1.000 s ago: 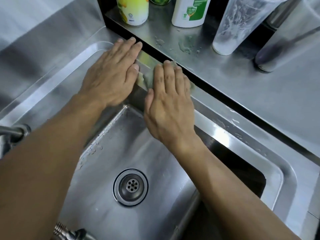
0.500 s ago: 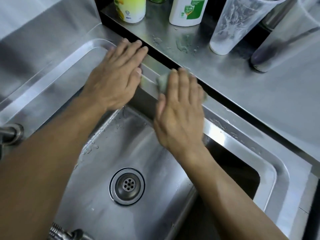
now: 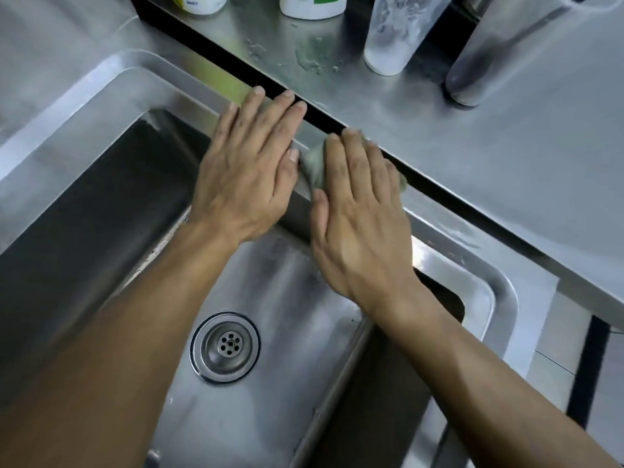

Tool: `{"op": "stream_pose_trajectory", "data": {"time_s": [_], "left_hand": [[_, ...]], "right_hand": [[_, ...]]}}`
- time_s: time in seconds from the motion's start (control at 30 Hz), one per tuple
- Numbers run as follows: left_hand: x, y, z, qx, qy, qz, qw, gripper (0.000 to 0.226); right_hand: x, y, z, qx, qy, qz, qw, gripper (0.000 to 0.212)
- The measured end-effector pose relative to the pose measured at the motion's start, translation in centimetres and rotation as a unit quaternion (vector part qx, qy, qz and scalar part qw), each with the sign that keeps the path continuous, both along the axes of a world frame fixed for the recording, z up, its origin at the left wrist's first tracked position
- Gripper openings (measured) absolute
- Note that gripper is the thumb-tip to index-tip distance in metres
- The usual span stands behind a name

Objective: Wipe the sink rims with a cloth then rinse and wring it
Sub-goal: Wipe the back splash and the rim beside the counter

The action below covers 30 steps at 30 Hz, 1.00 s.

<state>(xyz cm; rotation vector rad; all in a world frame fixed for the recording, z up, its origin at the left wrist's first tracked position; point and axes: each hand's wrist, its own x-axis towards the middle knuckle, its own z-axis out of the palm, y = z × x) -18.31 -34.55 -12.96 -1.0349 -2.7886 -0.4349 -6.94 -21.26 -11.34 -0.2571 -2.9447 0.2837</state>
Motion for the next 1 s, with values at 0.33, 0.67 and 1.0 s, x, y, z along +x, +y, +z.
{"op": "stream_pose_trajectory", "data": {"time_s": [0.33,0.67,1.0], "left_hand": [[0.5,0.6,0.2,-0.007,-0.003,0.034,0.999,0.058],[4.5,2.9,0.3,-0.025,-0.027,0.005,0.999,0.061],[8.5,6.5,0.5,-0.037,-0.022,-0.011,0.999,0.059]], "right_hand": [[8.9,6.4,1.0,0.057,-0.061,-0.009,0.996,0.062],[11.6,11.5,2.1,0.057,-0.070,0.137,0.986,0.059],[8.1,12.3,1.2,0.032,-0.045,0.215,0.975,0.057]]}}
